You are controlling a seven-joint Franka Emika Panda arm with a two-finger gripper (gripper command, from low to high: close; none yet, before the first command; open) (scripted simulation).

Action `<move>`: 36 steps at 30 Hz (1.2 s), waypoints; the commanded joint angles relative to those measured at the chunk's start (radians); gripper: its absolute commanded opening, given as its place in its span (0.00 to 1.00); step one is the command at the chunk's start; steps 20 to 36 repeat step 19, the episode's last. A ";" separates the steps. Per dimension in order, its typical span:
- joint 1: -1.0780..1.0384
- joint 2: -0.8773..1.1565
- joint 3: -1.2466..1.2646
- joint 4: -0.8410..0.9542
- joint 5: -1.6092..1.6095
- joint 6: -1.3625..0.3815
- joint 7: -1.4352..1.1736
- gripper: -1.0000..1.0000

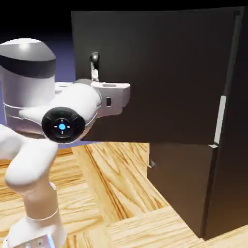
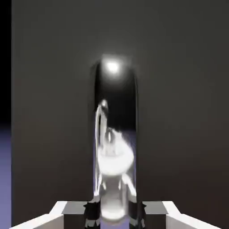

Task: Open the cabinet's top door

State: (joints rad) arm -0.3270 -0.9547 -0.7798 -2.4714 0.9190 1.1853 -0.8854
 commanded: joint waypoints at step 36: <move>0.649 0.212 -0.536 0.528 -0.172 -0.376 -0.052 1.00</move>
